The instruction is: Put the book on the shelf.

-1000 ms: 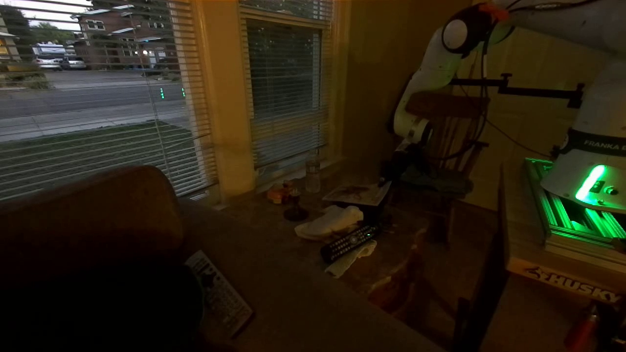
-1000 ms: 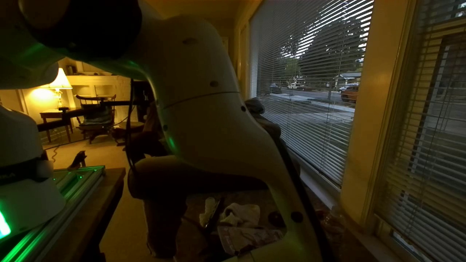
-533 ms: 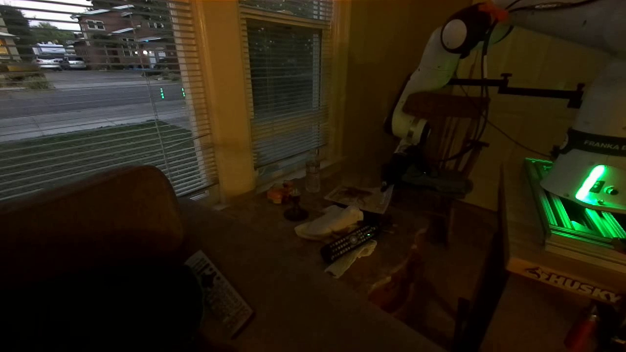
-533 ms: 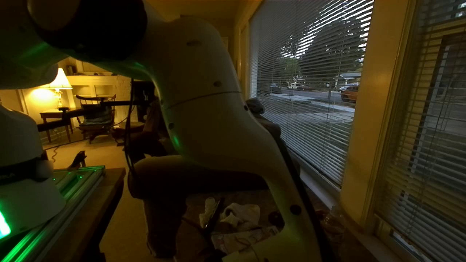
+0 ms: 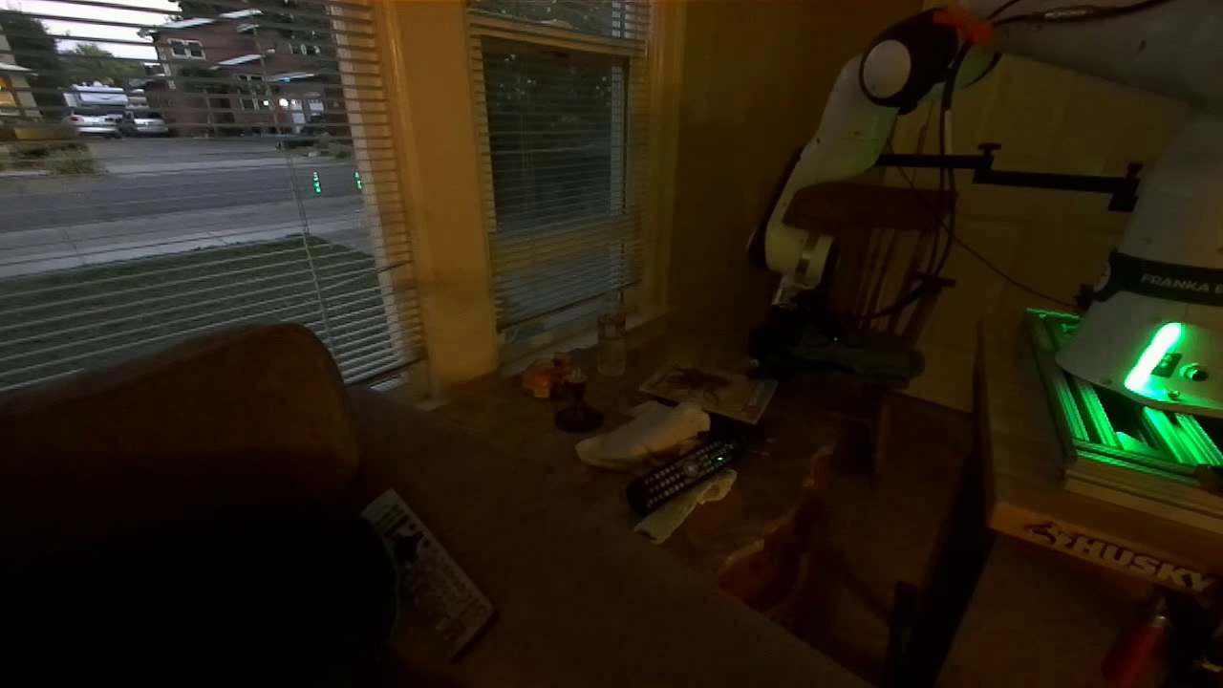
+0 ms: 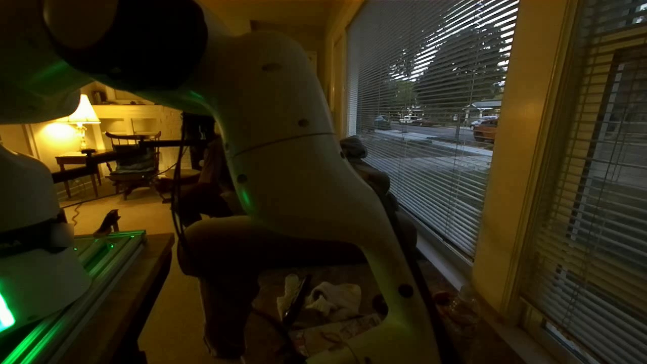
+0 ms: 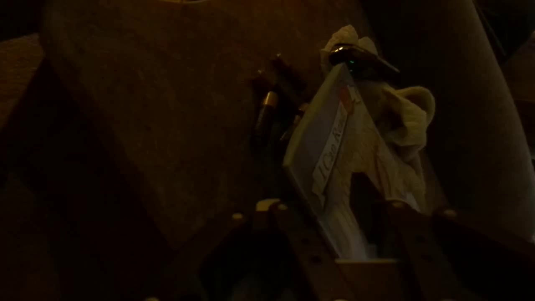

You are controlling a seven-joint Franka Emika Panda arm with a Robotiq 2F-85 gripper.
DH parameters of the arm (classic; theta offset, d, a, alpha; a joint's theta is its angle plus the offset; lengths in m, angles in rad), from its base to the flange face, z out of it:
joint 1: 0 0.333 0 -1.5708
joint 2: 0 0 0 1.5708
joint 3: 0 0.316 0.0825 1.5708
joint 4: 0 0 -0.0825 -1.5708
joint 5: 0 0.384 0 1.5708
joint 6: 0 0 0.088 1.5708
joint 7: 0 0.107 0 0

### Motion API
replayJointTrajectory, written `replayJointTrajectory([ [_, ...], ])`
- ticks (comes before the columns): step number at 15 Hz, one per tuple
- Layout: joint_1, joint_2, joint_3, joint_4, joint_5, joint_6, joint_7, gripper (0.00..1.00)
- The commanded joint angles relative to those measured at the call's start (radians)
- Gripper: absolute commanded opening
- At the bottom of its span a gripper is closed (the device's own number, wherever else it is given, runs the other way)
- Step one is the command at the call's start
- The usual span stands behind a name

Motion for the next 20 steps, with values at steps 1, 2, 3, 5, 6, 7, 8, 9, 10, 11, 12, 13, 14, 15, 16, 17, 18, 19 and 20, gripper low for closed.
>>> replayJointTrajectory([
  [1,0.015,-0.022,0.000,-0.031,-0.048,0.098,0.033,0.71],
  [2,0.018,-0.036,-0.002,-0.048,-0.053,0.128,0.034,0.77],
  [3,0.022,-0.057,-0.005,-0.072,-0.056,0.170,0.028,0.86],
  [5,0.027,-0.107,-0.006,-0.127,-0.051,0.247,0.024,0.99],
  [6,0.031,-0.137,-0.007,-0.161,-0.050,0.283,0.020,1.00],
  [7,0.036,-0.173,-0.007,-0.202,-0.047,0.321,0.018,1.00],
  [8,0.039,-0.209,-0.005,-0.241,-0.047,0.355,0.006,1.00],
  [9,0.046,-0.254,-0.001,-0.294,-0.035,0.411,-0.018,1.00],
  [10,0.052,-0.294,0.000,-0.340,-0.038,0.448,-0.028,1.00],
  [11,0.064,-0.338,0.001,-0.392,-0.039,0.497,-0.039,1.00],
  [12,0.074,-0.381,0.005,-0.439,-0.038,0.544,-0.052,1.00],
  [13,0.083,-0.425,0.014,-0.490,-0.036,0.595,-0.081,1.00],
  [14,0.100,-0.473,0.018,-0.542,-0.039,0.655,-0.107,1.00],
  [15,0.111,-0.520,0.030,-0.592,-0.037,0.708,-0.134,1.00],
  [16,0.123,-0.569,0.044,-0.644,-0.038,0.760,-0.166,1.00],
  [17,0.135,-0.619,0.061,-0.695,-0.039,0.808,-0.198,1.00],
  [18,0.140,-0.676,0.087,-0.752,-0.029,0.858,-0.241,1.00],
  [19,0.147,-0.723,0.111,-0.798,-0.023,0.900,-0.273,1.00],
  [20,0.157,-0.771,0.132,-0.843,-0.030,0.929,-0.293,1.00],
])
